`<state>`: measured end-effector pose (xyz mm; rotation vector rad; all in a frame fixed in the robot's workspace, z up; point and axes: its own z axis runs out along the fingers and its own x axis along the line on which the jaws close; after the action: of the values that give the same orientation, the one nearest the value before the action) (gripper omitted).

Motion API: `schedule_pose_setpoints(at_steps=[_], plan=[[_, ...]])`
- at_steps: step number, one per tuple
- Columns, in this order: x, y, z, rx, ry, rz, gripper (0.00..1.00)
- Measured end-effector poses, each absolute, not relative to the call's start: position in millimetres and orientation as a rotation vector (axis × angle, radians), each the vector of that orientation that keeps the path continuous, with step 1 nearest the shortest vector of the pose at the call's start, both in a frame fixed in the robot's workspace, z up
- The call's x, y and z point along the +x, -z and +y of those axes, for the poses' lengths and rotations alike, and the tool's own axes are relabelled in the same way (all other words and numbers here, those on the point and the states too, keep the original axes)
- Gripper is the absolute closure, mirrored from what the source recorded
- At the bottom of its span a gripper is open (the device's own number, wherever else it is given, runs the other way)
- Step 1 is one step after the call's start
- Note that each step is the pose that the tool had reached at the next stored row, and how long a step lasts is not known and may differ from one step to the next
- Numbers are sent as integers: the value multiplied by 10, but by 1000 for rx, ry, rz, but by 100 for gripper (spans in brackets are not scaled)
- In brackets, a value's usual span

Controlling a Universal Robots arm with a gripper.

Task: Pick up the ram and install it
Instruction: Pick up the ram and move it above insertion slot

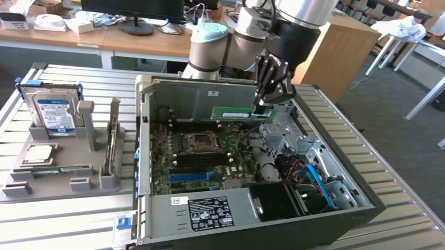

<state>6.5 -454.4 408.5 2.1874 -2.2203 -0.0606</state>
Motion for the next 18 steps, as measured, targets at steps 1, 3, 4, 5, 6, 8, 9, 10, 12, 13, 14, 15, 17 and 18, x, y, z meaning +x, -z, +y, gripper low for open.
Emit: schedule_pose_setpoints(at_steps=[1,3,4,5,6,8,9,10,12,13,14,15,17,18], plan=[[41,-4085,-4542,2187,60,-2220,88],[-7,-4083,-4538,2188,61,-2220,88],[-29,-4082,-4537,2188,61,-2219,88],[-50,-4082,-4537,2189,61,-2219,88],[-70,-4081,-4536,2190,61,-2218,88],[-109,-4080,-4535,2191,60,-2217,88],[-120,-4080,-4535,2192,60,-2216,88],[-122,-4080,-4535,2191,60,-2216,88],[-122,-4079,-4535,2192,61,-2216,88],[-121,-4079,-4535,2192,61,-2216,88],[-122,-4079,-4535,2192,60,-2216,88],[-125,-4078,-4535,2193,58,-2217,88],[-136,-4077,-4534,2201,47,-2220,88],[-143,-4077,-4535,2205,41,-2221,88]])
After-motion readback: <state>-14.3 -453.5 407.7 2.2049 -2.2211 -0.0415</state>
